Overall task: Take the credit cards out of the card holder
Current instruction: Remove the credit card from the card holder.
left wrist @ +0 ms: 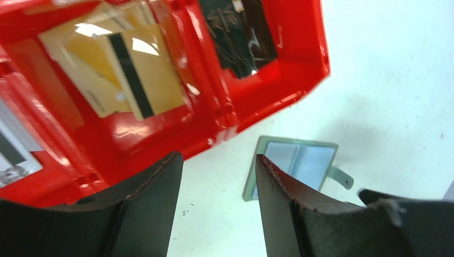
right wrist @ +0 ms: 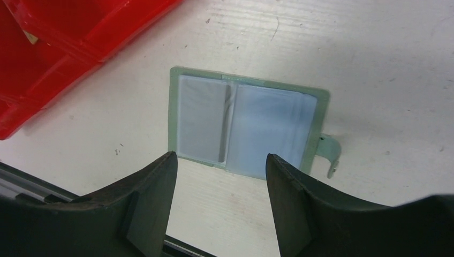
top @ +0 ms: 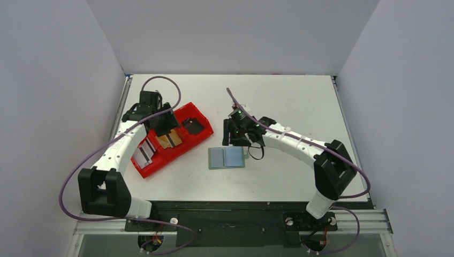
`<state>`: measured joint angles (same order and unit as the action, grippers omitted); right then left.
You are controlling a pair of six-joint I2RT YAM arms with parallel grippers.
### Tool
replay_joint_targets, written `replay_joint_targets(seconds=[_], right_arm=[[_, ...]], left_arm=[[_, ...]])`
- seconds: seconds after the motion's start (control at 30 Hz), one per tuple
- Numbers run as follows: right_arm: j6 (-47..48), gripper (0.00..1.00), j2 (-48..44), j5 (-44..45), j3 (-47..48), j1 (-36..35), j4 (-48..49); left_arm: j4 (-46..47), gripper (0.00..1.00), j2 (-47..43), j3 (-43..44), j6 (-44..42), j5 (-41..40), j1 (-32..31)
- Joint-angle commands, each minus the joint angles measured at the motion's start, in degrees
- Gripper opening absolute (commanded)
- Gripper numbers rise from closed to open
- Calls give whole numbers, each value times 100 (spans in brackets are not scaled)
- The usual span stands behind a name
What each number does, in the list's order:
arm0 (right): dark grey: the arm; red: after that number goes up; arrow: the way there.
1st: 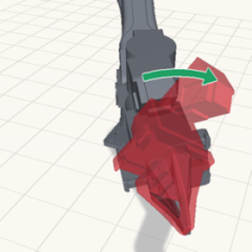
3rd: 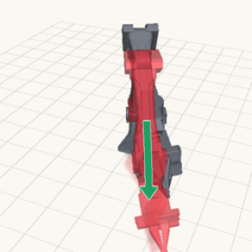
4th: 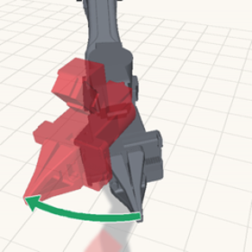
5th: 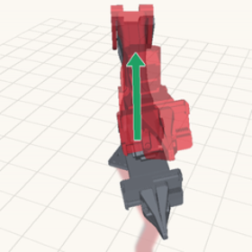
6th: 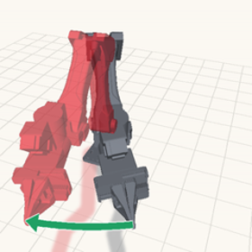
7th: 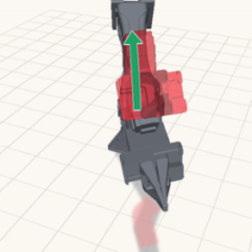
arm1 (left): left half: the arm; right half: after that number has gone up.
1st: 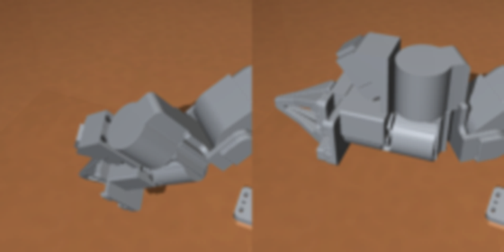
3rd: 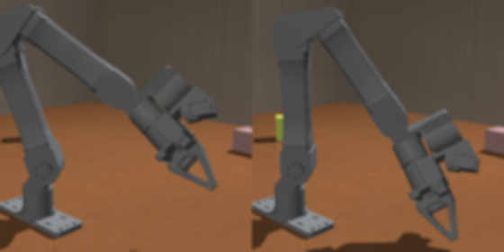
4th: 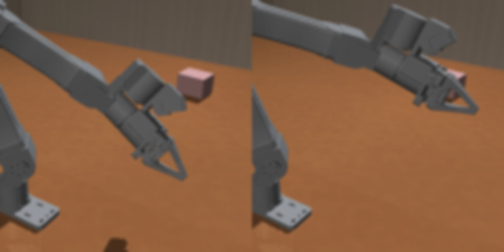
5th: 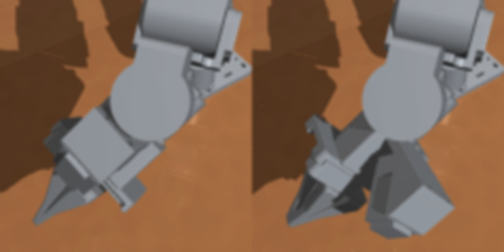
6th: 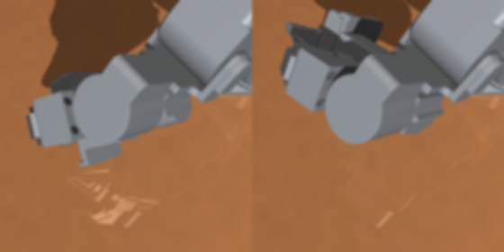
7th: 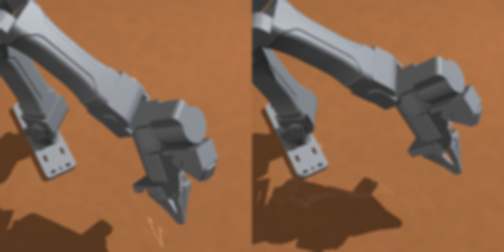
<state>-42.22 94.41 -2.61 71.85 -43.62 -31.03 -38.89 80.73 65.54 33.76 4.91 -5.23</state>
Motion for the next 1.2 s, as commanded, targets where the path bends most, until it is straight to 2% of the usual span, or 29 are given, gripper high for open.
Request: replay_joint_targets(seconds=[0.0, 0.17, 0.5, 1.17], right_arm=[[34, 57, 472, 554, 530, -468, -255], [-15, 54, 1067, 802, 902, -737, -527], [-48, 52, 1779, 591, 1434, -1067, -560], [2, 59, 2774, 999, 2082, -1096, -1151]], left_arm=[[65, 50, -241, 16, 28, 149, -418], [160, 50, -284, -169, 105, 353, -597], [58, 50, -408, -298, 20, 531, -604], [14, 51, -472, -328, -132, 734, -563]])
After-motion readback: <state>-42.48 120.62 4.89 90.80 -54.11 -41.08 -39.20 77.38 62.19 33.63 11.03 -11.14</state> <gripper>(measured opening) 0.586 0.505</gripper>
